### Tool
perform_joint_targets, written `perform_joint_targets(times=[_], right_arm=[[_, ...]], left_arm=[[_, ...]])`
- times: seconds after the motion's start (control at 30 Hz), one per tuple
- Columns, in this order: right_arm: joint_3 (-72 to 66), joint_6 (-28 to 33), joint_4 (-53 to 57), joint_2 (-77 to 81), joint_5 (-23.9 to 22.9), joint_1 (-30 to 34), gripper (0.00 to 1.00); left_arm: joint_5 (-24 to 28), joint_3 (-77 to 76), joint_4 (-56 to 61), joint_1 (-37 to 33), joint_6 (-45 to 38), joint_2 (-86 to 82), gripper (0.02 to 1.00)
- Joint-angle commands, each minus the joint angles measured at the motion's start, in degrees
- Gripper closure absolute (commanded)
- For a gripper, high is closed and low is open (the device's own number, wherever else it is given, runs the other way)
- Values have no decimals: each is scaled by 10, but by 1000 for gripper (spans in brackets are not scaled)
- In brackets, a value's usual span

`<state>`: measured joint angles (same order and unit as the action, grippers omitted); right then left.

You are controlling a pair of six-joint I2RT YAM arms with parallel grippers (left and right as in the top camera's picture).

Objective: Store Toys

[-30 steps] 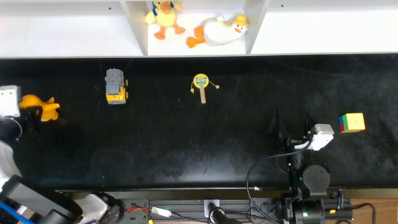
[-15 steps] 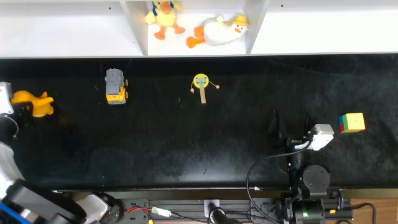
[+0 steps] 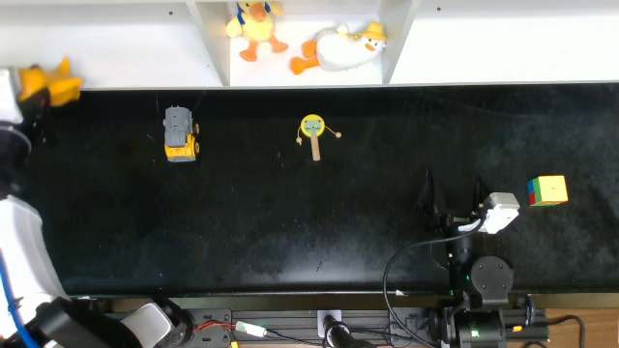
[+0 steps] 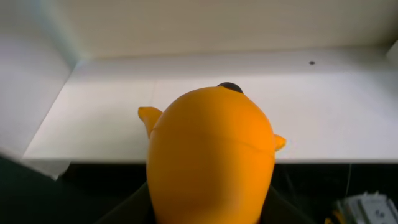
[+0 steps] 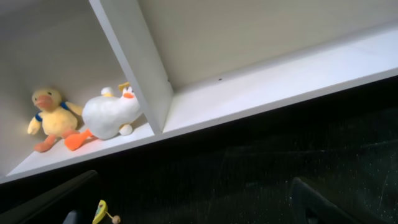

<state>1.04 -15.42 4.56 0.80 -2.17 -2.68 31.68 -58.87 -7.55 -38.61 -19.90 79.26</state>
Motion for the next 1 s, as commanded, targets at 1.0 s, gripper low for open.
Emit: perform_joint_targets(times=[1.0], right_arm=[[-8, -2, -3, -5, -4, -3, 5]], left_arm=[[-85, -227, -65, 81, 110, 222, 768]])
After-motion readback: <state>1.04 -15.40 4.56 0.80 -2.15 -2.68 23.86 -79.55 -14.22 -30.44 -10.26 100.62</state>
